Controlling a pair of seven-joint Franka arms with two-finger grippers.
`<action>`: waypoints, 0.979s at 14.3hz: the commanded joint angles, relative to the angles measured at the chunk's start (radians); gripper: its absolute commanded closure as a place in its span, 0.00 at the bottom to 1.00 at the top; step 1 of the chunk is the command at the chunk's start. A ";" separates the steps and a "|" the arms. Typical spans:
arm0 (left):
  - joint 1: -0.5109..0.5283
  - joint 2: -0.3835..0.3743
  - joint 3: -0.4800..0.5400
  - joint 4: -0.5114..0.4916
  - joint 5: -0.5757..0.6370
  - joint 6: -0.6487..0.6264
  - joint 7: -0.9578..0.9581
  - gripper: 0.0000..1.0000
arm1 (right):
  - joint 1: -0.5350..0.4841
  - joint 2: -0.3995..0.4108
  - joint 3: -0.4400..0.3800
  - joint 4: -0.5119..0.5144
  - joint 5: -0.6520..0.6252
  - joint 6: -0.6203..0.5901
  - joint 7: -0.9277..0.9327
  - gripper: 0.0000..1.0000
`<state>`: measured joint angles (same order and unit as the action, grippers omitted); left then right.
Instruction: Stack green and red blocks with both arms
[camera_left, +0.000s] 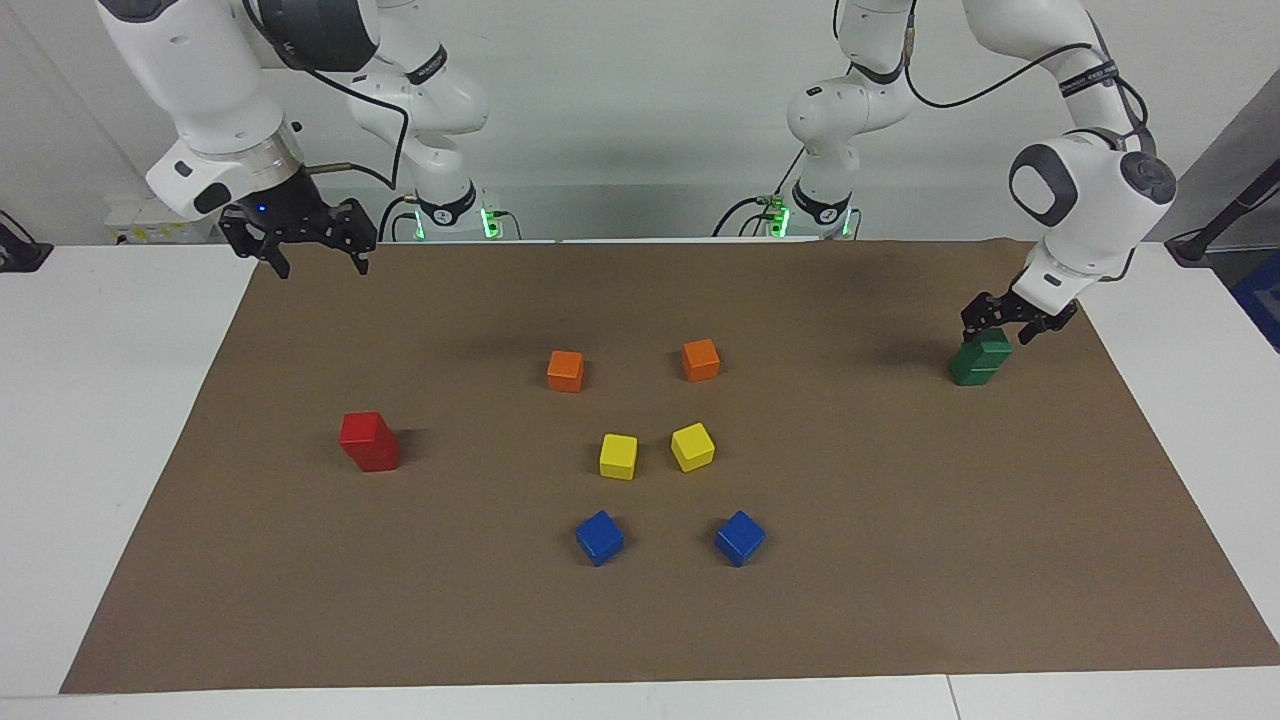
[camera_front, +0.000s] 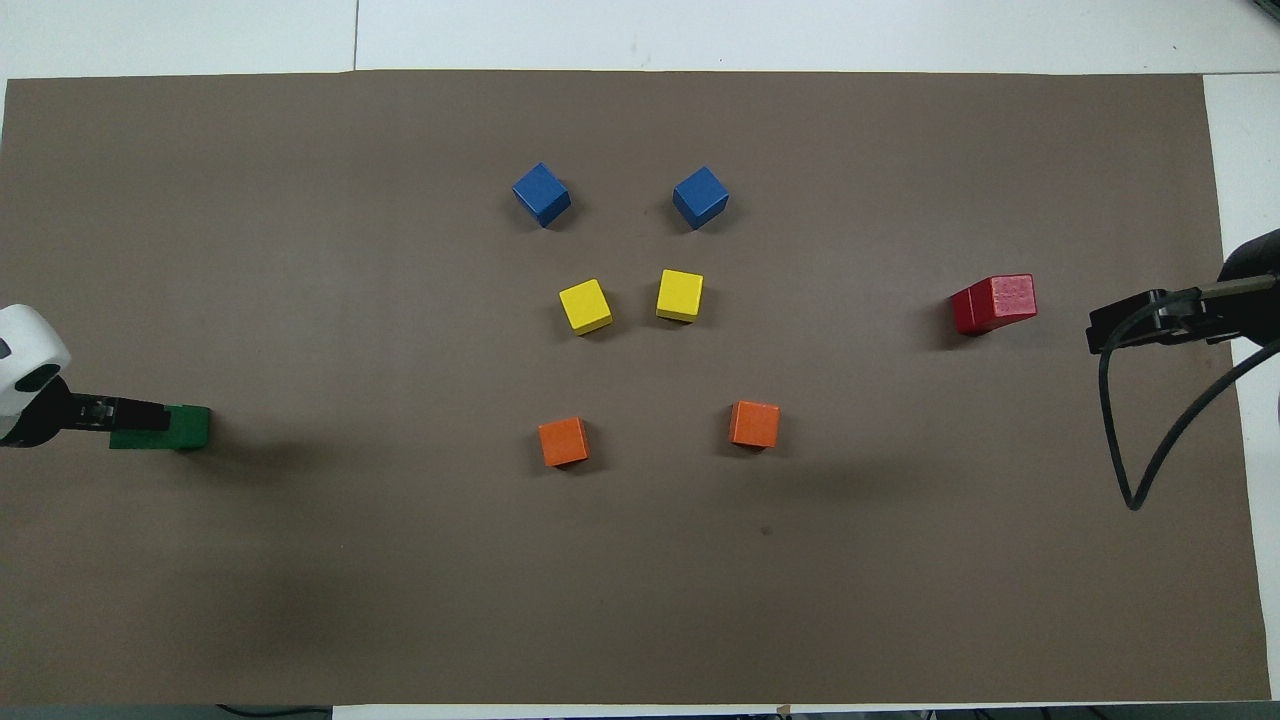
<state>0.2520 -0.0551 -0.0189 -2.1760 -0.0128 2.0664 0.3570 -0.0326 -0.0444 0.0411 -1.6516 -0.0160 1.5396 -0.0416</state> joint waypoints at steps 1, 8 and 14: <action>-0.008 -0.038 -0.007 0.091 0.011 -0.124 -0.003 0.00 | -0.007 0.014 0.006 0.026 -0.002 -0.012 0.031 0.00; -0.020 -0.080 -0.045 0.381 0.011 -0.429 -0.126 0.00 | -0.006 0.012 0.006 0.019 -0.002 -0.010 0.046 0.00; -0.020 -0.071 -0.125 0.525 0.022 -0.554 -0.279 0.00 | -0.004 0.012 0.006 0.016 -0.002 -0.009 0.058 0.00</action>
<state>0.2398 -0.1493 -0.1432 -1.7118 -0.0128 1.5626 0.0972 -0.0325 -0.0428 0.0415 -1.6494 -0.0160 1.5396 -0.0176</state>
